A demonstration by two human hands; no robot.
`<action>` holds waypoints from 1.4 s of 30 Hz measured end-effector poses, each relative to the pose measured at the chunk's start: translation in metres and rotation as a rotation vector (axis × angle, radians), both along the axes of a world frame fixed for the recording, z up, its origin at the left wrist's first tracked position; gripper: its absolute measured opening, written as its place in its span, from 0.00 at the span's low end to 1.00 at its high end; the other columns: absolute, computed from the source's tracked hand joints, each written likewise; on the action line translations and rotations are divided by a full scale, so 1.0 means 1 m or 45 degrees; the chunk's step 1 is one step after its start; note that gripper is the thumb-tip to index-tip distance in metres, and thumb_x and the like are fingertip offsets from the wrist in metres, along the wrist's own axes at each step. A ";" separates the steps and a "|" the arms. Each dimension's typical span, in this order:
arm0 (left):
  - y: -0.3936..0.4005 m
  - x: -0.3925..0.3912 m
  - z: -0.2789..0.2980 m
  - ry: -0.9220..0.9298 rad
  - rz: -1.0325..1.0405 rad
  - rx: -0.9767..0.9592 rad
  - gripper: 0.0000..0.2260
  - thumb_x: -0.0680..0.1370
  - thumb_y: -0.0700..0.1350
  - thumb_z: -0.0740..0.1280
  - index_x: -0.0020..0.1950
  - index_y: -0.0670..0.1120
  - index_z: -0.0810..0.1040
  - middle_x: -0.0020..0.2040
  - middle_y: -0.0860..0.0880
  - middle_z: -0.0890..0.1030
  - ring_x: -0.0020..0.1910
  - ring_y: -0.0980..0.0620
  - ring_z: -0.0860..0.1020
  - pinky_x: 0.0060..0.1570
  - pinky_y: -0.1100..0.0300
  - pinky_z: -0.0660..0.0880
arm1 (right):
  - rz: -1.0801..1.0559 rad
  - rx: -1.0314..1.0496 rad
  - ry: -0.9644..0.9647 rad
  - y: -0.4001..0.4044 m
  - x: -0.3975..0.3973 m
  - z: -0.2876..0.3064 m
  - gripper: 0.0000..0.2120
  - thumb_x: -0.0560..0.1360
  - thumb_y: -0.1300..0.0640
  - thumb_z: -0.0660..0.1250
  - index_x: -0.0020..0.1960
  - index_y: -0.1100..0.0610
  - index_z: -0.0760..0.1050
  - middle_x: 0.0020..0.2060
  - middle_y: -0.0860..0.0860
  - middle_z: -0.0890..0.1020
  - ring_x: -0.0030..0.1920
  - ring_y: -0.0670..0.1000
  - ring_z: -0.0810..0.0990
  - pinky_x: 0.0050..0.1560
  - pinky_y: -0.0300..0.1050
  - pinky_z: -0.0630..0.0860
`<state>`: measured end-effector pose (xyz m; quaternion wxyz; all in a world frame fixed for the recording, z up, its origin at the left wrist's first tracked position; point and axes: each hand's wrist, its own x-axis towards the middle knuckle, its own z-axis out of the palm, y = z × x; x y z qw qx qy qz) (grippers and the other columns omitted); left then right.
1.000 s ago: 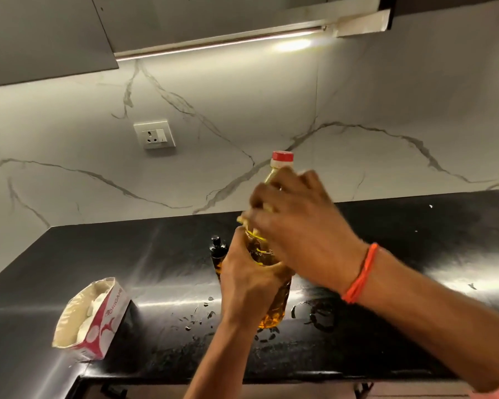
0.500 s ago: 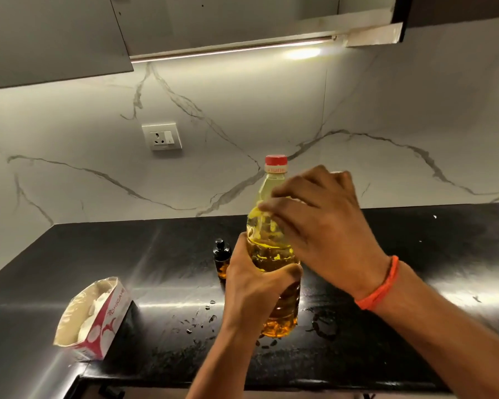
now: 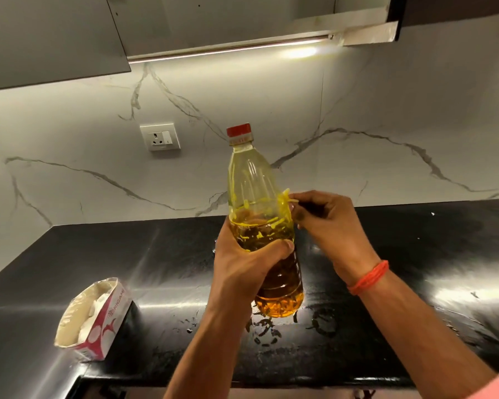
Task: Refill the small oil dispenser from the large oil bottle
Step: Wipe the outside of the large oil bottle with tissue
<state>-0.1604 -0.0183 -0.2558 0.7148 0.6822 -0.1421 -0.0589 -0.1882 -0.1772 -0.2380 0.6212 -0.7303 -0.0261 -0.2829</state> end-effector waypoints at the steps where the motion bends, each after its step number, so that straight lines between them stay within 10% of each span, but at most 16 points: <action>1: 0.001 0.002 0.002 -0.007 0.000 -0.019 0.32 0.59 0.44 0.81 0.62 0.55 0.77 0.48 0.53 0.87 0.46 0.55 0.86 0.42 0.61 0.82 | 0.011 0.017 0.023 0.001 -0.001 -0.007 0.13 0.76 0.62 0.72 0.48 0.42 0.85 0.46 0.43 0.88 0.50 0.42 0.85 0.49 0.32 0.78; 8: 0.003 0.008 0.005 -0.029 0.009 -0.077 0.31 0.64 0.40 0.83 0.63 0.53 0.75 0.47 0.57 0.86 0.45 0.58 0.85 0.37 0.70 0.78 | -0.230 0.021 0.049 0.023 -0.026 -0.036 0.10 0.76 0.61 0.72 0.55 0.49 0.84 0.48 0.44 0.87 0.52 0.42 0.85 0.57 0.38 0.81; 19: -0.010 0.003 -0.013 -0.019 0.026 0.047 0.31 0.61 0.47 0.83 0.59 0.61 0.75 0.49 0.57 0.85 0.47 0.56 0.86 0.48 0.54 0.82 | -0.505 -0.679 -0.404 0.023 -0.007 0.049 0.06 0.75 0.62 0.76 0.52 0.58 0.86 0.49 0.54 0.83 0.46 0.44 0.78 0.47 0.26 0.71; 28: -0.005 0.010 -0.009 -0.054 0.046 0.007 0.17 0.76 0.36 0.74 0.58 0.55 0.77 0.46 0.56 0.86 0.45 0.57 0.85 0.40 0.66 0.80 | -0.226 -0.913 -0.328 0.048 -0.030 0.008 0.09 0.74 0.61 0.73 0.53 0.56 0.85 0.52 0.49 0.82 0.54 0.46 0.81 0.60 0.40 0.79; 33: -0.002 0.006 -0.005 0.012 -0.016 0.003 0.30 0.63 0.43 0.82 0.61 0.55 0.76 0.48 0.54 0.86 0.46 0.55 0.86 0.39 0.65 0.81 | -0.432 -0.696 -0.438 0.024 -0.010 0.019 0.07 0.76 0.65 0.73 0.54 0.60 0.83 0.49 0.53 0.84 0.49 0.45 0.81 0.53 0.33 0.78; 42: 0.003 -0.002 0.012 -0.011 -0.145 -0.072 0.35 0.57 0.48 0.81 0.64 0.51 0.77 0.51 0.48 0.87 0.48 0.50 0.86 0.42 0.64 0.81 | 0.093 0.085 -0.074 -0.002 0.017 0.000 0.11 0.78 0.68 0.69 0.53 0.54 0.83 0.48 0.53 0.87 0.53 0.51 0.86 0.56 0.45 0.81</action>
